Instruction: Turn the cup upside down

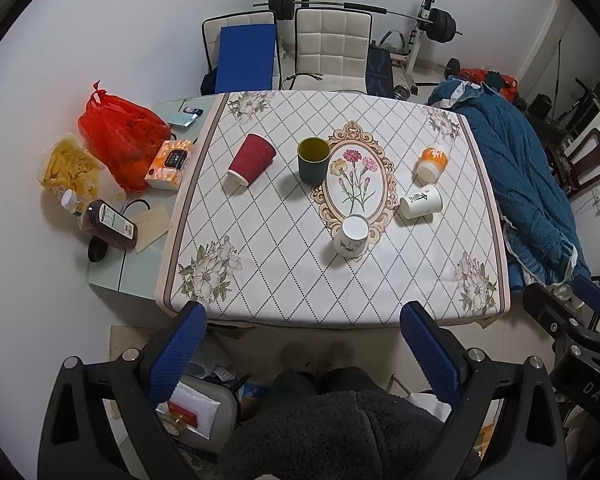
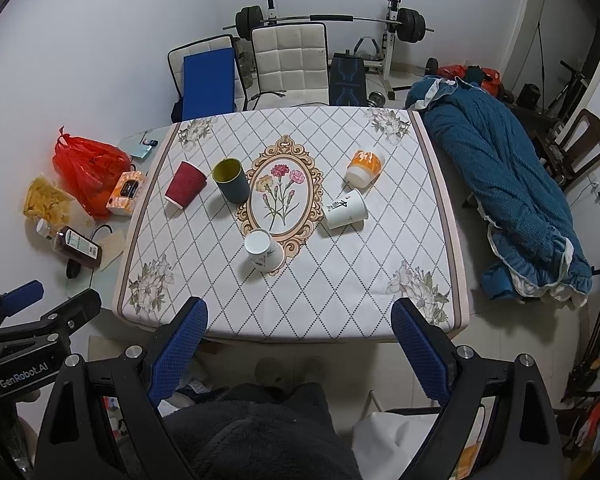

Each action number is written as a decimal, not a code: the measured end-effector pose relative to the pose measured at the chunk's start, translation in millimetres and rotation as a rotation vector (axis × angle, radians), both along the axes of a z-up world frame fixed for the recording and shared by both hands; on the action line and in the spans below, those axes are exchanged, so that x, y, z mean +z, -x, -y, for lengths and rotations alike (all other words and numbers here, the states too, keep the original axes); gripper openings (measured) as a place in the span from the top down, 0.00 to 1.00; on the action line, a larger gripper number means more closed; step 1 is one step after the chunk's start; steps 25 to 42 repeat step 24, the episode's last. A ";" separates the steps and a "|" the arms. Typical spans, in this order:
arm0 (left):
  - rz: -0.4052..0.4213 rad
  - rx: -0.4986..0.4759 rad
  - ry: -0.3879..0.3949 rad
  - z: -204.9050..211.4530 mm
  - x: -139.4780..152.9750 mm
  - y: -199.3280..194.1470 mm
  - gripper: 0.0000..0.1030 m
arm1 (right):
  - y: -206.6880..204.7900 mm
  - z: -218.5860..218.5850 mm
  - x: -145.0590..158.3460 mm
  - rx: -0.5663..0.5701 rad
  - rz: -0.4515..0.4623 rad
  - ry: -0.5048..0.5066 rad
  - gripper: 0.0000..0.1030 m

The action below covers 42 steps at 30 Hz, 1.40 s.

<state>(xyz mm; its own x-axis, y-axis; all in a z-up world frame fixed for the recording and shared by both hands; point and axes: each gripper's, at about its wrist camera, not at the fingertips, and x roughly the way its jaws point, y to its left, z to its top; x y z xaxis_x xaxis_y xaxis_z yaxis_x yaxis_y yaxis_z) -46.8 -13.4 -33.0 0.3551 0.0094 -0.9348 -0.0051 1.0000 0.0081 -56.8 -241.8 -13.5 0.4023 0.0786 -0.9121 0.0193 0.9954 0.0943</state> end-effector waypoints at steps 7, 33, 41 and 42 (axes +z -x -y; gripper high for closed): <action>-0.015 -0.014 -0.009 1.4 -3.2 3.6 0.04 | 2.7 -2.0 -3.3 0.013 -0.013 0.008 0.08; -0.005 -0.020 -0.011 0.9 -0.2 8.5 0.04 | 6.7 -2.1 -5.9 0.017 -0.015 0.007 0.08; -0.005 -0.020 -0.011 0.9 -0.2 8.5 0.04 | 6.7 -2.1 -5.9 0.017 -0.015 0.007 0.08; -0.005 -0.020 -0.011 0.9 -0.2 8.5 0.04 | 6.7 -2.1 -5.9 0.017 -0.015 0.007 0.08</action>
